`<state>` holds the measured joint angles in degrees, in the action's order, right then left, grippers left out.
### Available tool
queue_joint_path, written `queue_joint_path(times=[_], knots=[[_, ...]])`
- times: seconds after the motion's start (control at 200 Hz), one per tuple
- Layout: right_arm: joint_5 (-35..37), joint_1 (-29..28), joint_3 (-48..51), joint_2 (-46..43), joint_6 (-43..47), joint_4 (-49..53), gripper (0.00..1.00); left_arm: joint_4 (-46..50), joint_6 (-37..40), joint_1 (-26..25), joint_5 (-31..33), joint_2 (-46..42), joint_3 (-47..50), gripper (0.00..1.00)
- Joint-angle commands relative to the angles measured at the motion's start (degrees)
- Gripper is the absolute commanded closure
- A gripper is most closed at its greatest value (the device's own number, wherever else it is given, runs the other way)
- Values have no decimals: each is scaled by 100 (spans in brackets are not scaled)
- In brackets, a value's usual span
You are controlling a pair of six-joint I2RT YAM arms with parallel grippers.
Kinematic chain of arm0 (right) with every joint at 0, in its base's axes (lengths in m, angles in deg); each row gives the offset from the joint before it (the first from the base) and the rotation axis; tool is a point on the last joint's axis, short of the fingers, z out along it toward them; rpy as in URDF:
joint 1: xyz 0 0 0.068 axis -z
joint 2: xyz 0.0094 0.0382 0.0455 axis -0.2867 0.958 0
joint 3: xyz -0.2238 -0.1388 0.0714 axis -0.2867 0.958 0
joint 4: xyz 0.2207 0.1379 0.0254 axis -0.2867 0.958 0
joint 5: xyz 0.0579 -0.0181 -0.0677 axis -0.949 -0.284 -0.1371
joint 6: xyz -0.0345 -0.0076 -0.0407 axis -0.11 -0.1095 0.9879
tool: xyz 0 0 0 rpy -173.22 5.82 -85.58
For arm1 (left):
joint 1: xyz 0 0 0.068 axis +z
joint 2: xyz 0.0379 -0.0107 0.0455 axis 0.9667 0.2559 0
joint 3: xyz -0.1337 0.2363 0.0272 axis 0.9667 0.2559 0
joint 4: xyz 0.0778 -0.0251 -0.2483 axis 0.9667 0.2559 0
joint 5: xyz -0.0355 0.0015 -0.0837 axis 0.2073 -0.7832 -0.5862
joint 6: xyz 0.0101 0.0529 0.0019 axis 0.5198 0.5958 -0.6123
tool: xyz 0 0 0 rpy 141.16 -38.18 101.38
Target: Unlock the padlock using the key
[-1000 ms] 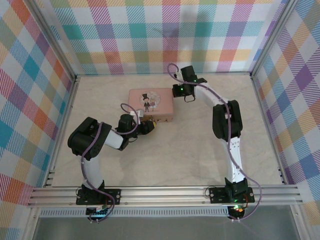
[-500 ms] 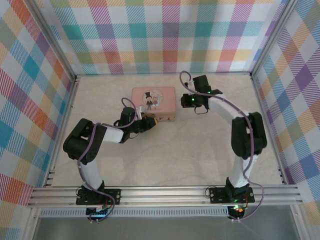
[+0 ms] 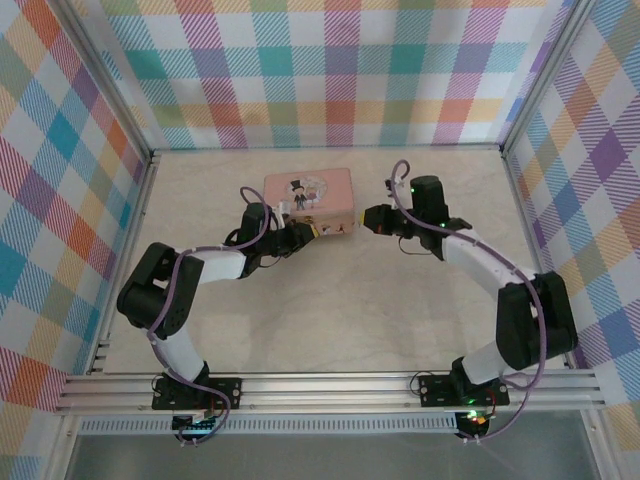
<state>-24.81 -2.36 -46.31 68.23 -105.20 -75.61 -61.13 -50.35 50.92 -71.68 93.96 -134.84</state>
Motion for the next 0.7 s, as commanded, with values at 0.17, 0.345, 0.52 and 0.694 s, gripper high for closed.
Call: queue_joint_path(times=[0.17,0.345,0.52,0.694], knots=[[-754,1,671,-735,-1521,-1939,100,-409,-314,-105,67,-324,-184,87],[-759,7,794,-1033,-2106,-2388,100,-576,-434,-115,117,-258,-163,87],[-669,1,1004,-1184,-2853,-2787,100,-773,-593,-150,182,-190,-155,87],[-641,-2,1233,-1202,-3365,-3075,100,-533,-565,-193,281,-257,-264,87]])
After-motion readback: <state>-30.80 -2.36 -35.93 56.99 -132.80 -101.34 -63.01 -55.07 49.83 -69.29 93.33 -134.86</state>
